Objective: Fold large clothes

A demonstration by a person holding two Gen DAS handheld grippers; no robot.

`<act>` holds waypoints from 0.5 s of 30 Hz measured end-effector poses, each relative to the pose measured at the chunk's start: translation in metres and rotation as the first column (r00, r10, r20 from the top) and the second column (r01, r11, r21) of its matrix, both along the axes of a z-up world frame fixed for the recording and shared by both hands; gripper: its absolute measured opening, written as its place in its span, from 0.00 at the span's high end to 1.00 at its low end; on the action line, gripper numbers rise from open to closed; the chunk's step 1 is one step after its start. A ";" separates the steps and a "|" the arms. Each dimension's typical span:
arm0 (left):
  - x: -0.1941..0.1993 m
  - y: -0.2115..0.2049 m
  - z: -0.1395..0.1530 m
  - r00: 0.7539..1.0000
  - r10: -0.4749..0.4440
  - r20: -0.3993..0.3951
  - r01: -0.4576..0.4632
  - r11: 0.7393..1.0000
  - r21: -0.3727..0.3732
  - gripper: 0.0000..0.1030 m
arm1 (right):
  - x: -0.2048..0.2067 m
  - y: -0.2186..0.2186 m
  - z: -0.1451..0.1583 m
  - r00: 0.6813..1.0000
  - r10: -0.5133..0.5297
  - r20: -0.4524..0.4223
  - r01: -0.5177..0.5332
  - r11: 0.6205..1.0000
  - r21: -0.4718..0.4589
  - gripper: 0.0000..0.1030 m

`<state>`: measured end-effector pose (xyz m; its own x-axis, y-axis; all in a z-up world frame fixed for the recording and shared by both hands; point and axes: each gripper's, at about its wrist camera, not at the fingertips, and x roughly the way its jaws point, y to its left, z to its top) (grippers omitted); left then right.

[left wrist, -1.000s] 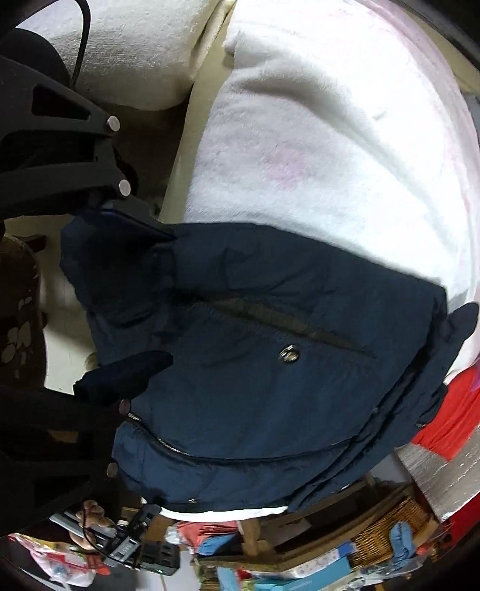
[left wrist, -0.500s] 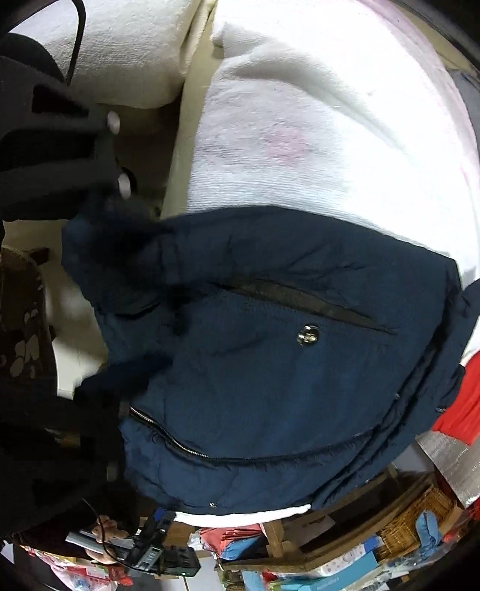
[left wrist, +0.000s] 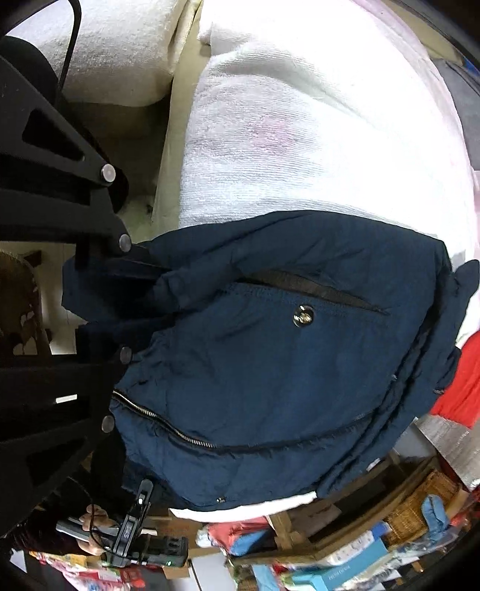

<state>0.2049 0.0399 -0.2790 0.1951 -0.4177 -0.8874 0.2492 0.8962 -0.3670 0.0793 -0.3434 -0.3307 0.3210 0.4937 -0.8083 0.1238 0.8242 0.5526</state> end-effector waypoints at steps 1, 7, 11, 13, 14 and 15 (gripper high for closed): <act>0.000 0.003 -0.001 1.000 -0.004 0.002 0.004 1.000 -0.004 0.83 | -0.003 -0.001 0.011 0.999 0.001 0.046 -0.002 1.000 0.029 0.80; 0.003 -0.008 -0.013 0.999 -0.025 -0.037 0.027 0.998 0.048 0.56 | 0.008 -0.011 -0.012 0.998 -0.041 -0.045 0.043 0.997 0.059 0.75; 0.001 -0.014 -0.012 0.999 -0.042 -0.021 0.044 0.997 0.058 0.56 | 0.018 0.000 -0.034 0.991 -0.064 -0.120 0.059 0.997 -0.038 0.68; 0.001 -0.016 -0.011 0.999 -0.040 -0.002 0.040 0.997 0.072 0.80 | 0.017 -0.001 -0.030 0.994 -0.058 -0.095 0.057 0.998 -0.010 0.67; 0.000 -0.015 -0.010 0.999 -0.037 0.004 0.037 0.996 0.075 0.82 | 0.017 0.003 -0.025 0.996 -0.046 -0.071 0.045 0.999 -0.007 0.68; -0.001 -0.013 -0.008 0.999 -0.035 0.007 0.035 0.997 0.067 0.84 | 0.015 0.004 -0.018 0.998 -0.039 -0.043 0.038 0.999 -0.015 0.76</act>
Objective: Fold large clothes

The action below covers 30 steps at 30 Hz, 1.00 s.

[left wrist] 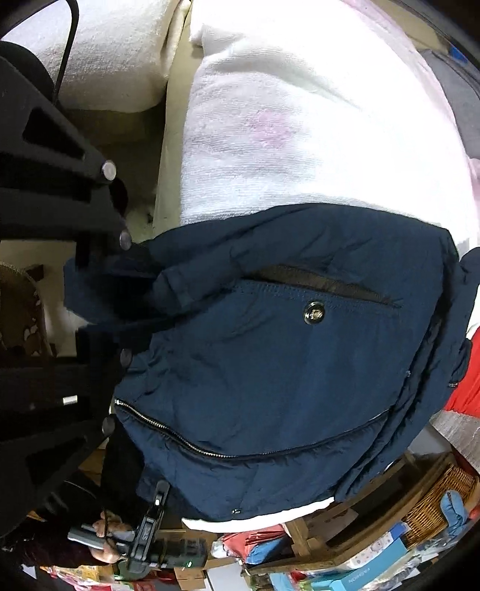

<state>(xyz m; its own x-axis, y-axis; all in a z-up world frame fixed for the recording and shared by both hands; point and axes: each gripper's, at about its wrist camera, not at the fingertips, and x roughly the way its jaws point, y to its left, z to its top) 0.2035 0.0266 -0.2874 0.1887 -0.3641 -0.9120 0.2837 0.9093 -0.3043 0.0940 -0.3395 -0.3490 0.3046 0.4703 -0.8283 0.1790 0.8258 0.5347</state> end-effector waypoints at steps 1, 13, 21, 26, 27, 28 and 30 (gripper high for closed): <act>0.000 0.000 0.002 1.000 0.001 0.007 0.000 1.000 -0.011 0.86 | -0.002 0.003 0.012 0.999 0.015 0.042 -0.015 1.000 -0.010 0.84; 0.028 0.038 0.097 0.988 0.057 0.145 -0.013 0.957 -0.290 0.90 | -0.002 -0.023 0.153 0.864 -0.103 0.493 0.061 0.993 0.102 0.87; 0.109 0.032 0.138 0.966 0.184 0.181 -0.102 0.915 -0.390 0.90 | 0.083 -0.055 0.191 0.733 -0.307 0.607 0.229 0.952 0.204 0.88; 0.188 0.014 0.147 0.950 0.251 0.186 -0.162 0.906 -0.391 0.90 | 0.148 -0.095 0.197 0.665 -0.413 0.623 0.334 0.910 0.247 0.88; 0.208 0.005 0.147 0.946 0.260 0.193 -0.171 0.907 -0.384 0.90 | 0.166 -0.100 0.197 0.649 -0.433 0.626 0.360 0.899 0.249 0.88; 0.223 0.001 0.146 0.940 0.270 0.207 -0.181 0.912 -0.369 0.90 | 0.175 -0.105 0.195 0.640 -0.439 0.630 0.375 0.895 0.242 0.88; 0.257 -0.014 0.140 0.930 0.288 0.227 -0.204 0.920 -0.333 0.90 | 0.209 -0.116 0.189 0.622 -0.467 0.628 0.417 0.877 0.239 0.88</act>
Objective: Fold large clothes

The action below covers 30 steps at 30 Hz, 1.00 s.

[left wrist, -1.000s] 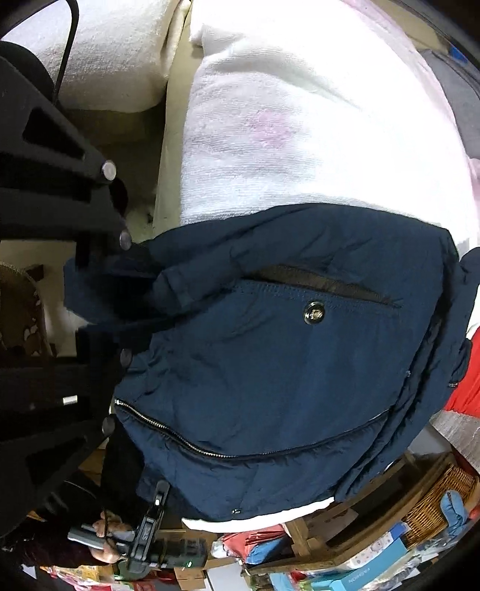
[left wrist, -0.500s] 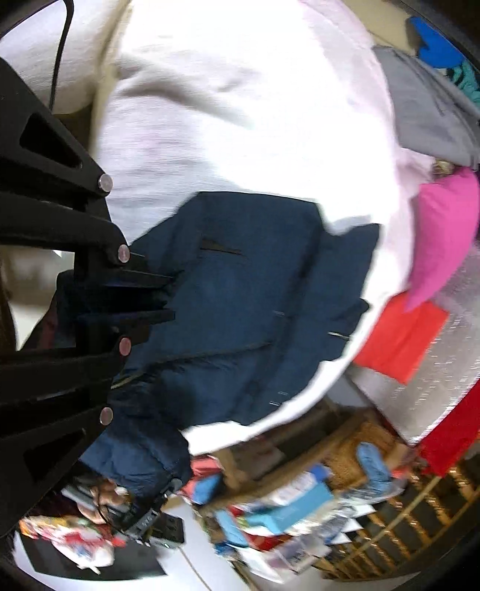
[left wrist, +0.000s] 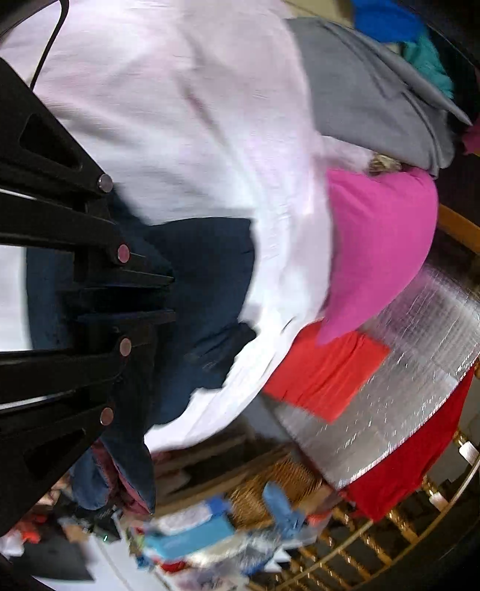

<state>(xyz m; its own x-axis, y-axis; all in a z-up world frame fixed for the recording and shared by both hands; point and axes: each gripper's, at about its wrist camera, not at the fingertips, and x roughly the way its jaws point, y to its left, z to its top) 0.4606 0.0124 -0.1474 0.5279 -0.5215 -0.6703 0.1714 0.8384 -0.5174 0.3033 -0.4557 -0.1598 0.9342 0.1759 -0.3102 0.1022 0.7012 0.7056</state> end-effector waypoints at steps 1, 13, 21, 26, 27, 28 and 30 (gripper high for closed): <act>0.016 -0.004 -0.007 1.000 0.003 -0.013 -0.003 1.000 0.002 0.90 | 0.017 -0.006 -0.005 1.000 -0.018 -0.008 0.018 1.000 0.009 0.88; 0.139 -0.042 -0.080 0.992 0.064 -0.106 -0.058 0.997 0.058 0.90 | 0.143 -0.048 -0.060 0.986 -0.056 -0.157 0.060 0.998 0.024 0.88; 0.155 -0.056 -0.104 0.995 0.067 -0.079 -0.061 0.995 0.077 0.86 | 0.169 -0.075 -0.111 0.975 -0.023 -0.220 0.070 0.975 0.212 0.83; 0.140 -0.048 -0.095 0.995 0.089 -0.036 -0.087 0.995 0.056 0.79 | 0.159 -0.086 -0.113 0.988 0.023 -0.154 0.027 0.948 0.316 0.74; 0.137 -0.043 -0.090 0.994 0.109 -0.031 -0.108 0.993 0.048 0.58 | 0.156 -0.087 -0.113 0.991 0.032 -0.132 0.015 0.939 0.343 0.64; 0.132 -0.035 -0.083 0.989 0.144 -0.020 -0.143 0.989 0.034 0.29 | 0.152 -0.089 -0.111 0.993 0.037 -0.108 0.005 0.930 0.367 0.46; 0.117 -0.014 -0.063 0.974 0.221 0.056 -0.217 0.974 -0.071 0.18 | 0.138 -0.091 -0.097 0.998 -0.006 -0.059 0.027 0.934 0.357 0.20</act>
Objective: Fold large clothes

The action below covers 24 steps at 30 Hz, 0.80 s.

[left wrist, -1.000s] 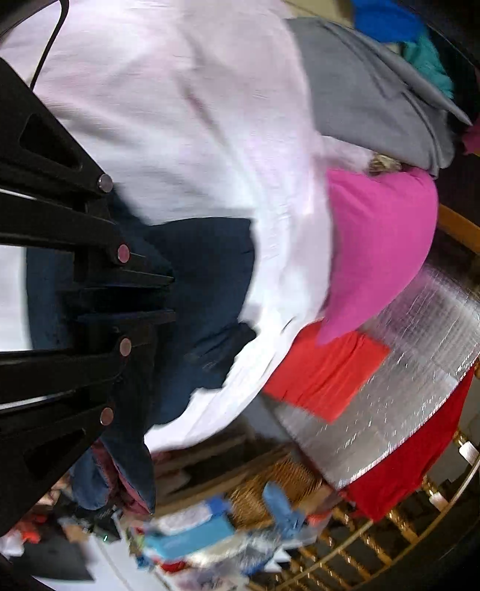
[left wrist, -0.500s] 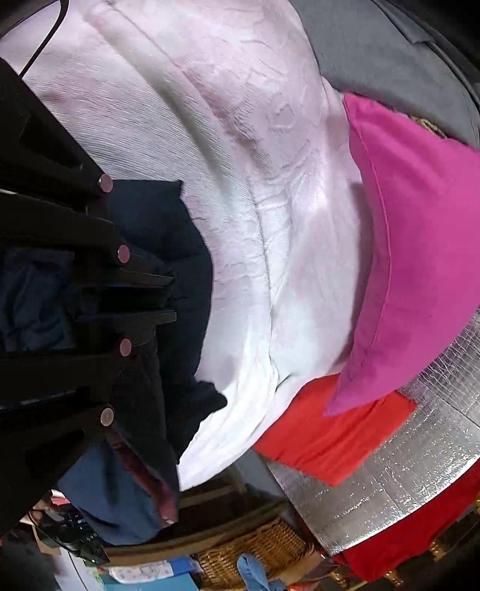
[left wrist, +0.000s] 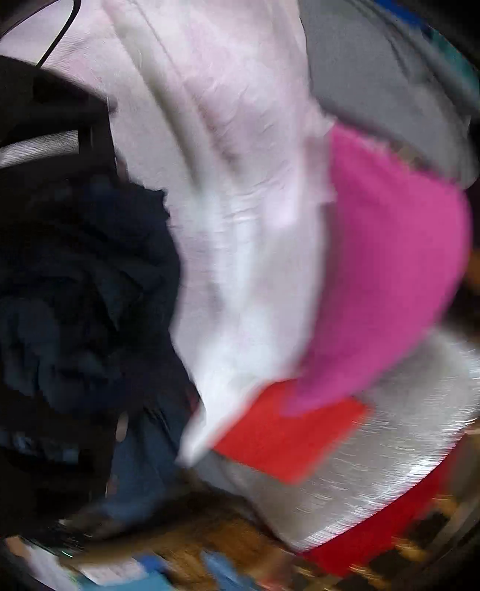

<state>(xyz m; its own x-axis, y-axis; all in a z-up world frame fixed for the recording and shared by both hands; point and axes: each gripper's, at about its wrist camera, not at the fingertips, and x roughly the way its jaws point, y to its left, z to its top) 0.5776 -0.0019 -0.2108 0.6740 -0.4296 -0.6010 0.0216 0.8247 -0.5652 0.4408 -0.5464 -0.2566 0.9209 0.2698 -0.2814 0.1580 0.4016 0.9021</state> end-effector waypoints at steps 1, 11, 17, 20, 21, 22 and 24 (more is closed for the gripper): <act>-0.010 0.010 0.011 0.999 0.025 0.046 -0.023 0.998 -0.051 0.18 | -0.009 0.001 0.012 0.999 -0.042 0.028 0.043 0.998 -0.038 0.15; -0.130 0.017 0.014 0.994 0.087 -0.060 -0.091 0.993 -0.071 0.17 | -0.083 0.032 0.051 1.000 -0.024 0.005 0.024 0.995 -0.095 0.16; -0.177 0.027 -0.018 0.967 0.150 -0.204 -0.158 0.987 -0.024 0.17 | -0.124 0.066 0.050 0.981 -0.028 -0.192 -0.020 0.970 -0.244 0.22; -0.177 0.039 -0.028 0.954 0.164 -0.251 -0.186 0.980 -0.066 0.17 | -0.155 0.067 0.036 0.968 0.002 -0.250 -0.051 0.980 -0.192 0.22; -0.175 0.043 -0.031 0.951 0.167 -0.261 -0.190 0.979 -0.068 0.17 | -0.164 0.067 0.031 0.966 0.016 -0.259 -0.060 0.985 -0.163 0.22; -0.175 0.044 -0.035 0.946 0.165 -0.279 -0.188 0.980 -0.061 0.17 | -0.175 0.069 0.023 0.959 0.037 -0.280 -0.075 0.989 -0.127 0.22; -0.174 0.046 -0.047 0.927 0.177 -0.331 -0.204 0.978 -0.049 0.17 | -0.186 0.073 0.013 0.952 0.062 -0.299 -0.093 0.992 -0.089 0.22</act>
<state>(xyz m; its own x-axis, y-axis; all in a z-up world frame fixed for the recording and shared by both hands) 0.4039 0.0444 -0.2574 0.5230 -0.3688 -0.7684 -0.3262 0.7463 -0.5802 0.2549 -0.4738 -0.2437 0.7702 0.2931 -0.5664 0.3755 0.5094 0.7743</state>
